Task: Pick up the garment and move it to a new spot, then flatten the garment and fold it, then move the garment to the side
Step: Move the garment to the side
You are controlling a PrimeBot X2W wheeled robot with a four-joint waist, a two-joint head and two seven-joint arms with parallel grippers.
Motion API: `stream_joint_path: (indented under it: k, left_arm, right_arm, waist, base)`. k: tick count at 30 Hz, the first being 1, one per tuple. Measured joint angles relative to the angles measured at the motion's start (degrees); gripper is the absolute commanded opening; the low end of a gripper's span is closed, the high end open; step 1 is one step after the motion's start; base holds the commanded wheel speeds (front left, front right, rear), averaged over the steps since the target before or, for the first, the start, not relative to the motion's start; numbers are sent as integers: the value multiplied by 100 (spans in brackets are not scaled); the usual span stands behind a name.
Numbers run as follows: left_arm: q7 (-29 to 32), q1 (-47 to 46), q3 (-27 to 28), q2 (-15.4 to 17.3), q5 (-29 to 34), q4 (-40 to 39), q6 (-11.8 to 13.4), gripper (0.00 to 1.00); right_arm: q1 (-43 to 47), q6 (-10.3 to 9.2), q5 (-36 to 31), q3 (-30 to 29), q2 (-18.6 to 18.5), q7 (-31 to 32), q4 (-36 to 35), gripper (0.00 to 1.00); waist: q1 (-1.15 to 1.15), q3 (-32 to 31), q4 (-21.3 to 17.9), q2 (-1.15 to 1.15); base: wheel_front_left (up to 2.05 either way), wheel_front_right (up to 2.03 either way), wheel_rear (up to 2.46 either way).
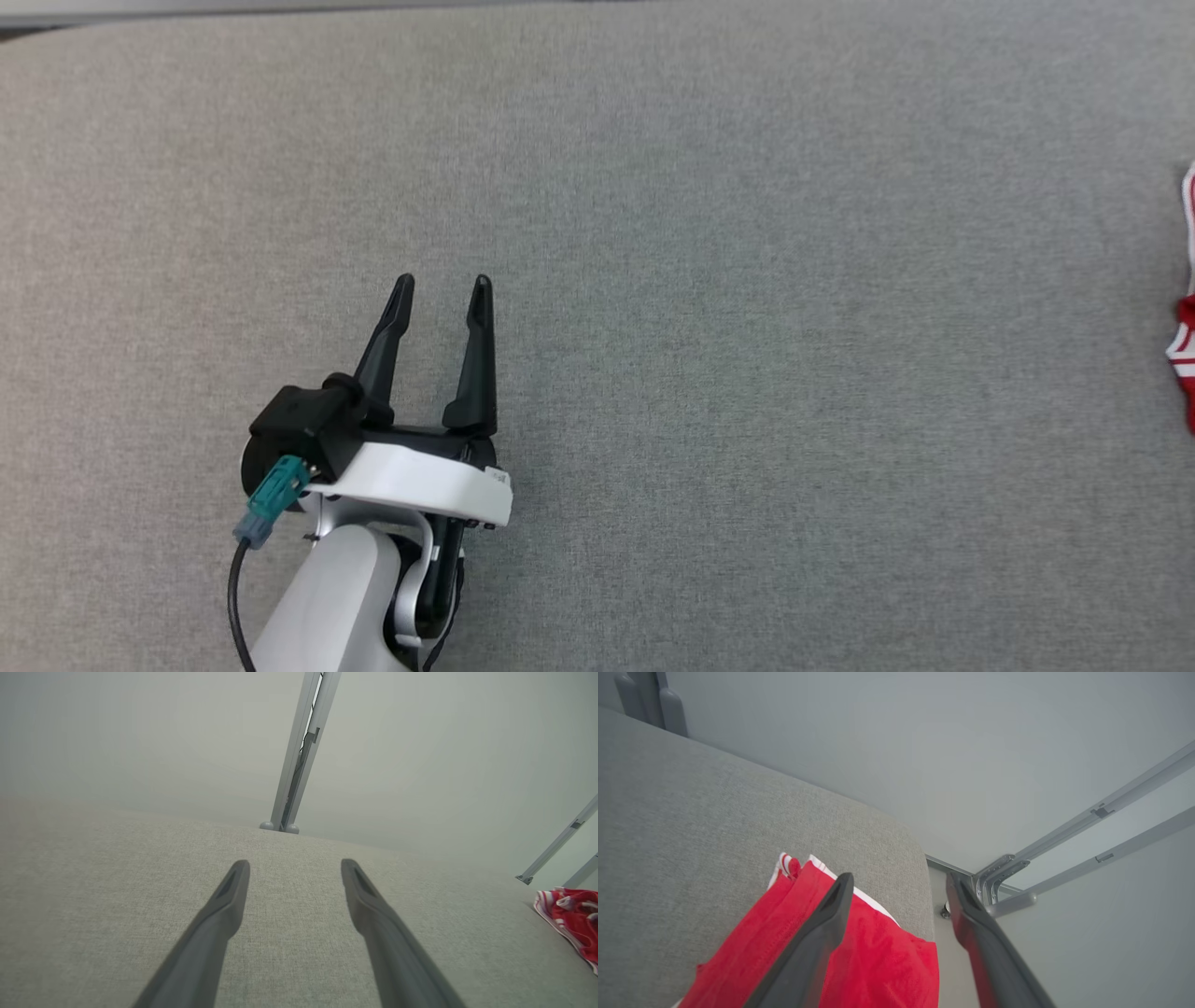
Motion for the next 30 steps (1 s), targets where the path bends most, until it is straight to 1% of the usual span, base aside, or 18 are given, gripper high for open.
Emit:
stream_joint_path:
  k: [6,7,9,15,19,22,25,30]
  left_arm:
    - [0,292,253,1,169,-31,-51,100]
    - [0,292,253,1,169,-31,-51,100]
    - [0,400,321,0,241,-47,-67,100]
    - [0,686,433,0,348,-174,-99,100]
    - [1,879,524,-1,371,-223,-93,100]
    - [0,1054,587,4,336,-258,-81,100]
    - [1,1222,606,4,337,-261,-56,100]
    - [1,1463,603,0,400,-257,-40,100]
  right_arm:
    - [-94,0,67,-87,879,-398,-630,100]
    - [-94,0,67,-87,879,-398,-630,100]
    - [-48,0,79,-167,1215,-543,-793,100]
    - [482,-1,146,-419,2103,-1042,-1243,100]
    - [926,0,181,-443,2713,-1413,-1480,100]
    - [1241,0,146,-495,3155,-1707,-1560,100]
    - [1510,-1,105,-487,3578,-1874,-1547,100]
    - [1908,-1,-142,-364,4041,-2024,-1380,100]
  waist:
    - [0,-465,-101,0]
    - [0,-465,-101,0]
    - [0,-620,-131,0]
    - [0,-1040,-176,0]
    - [0,-1267,-167,0]
    - [0,-1414,-150,0]
    - [0,-1537,-126,0]
    - [0,-1733,-43,0]
  base:
    - [0,0,0]
    - [0,0,0]
    - [0,0,0]
    - [0,0,0]
    - [0,0,0]
    - [0,0,0]
    - [0,0,0]
    - [0,0,0]
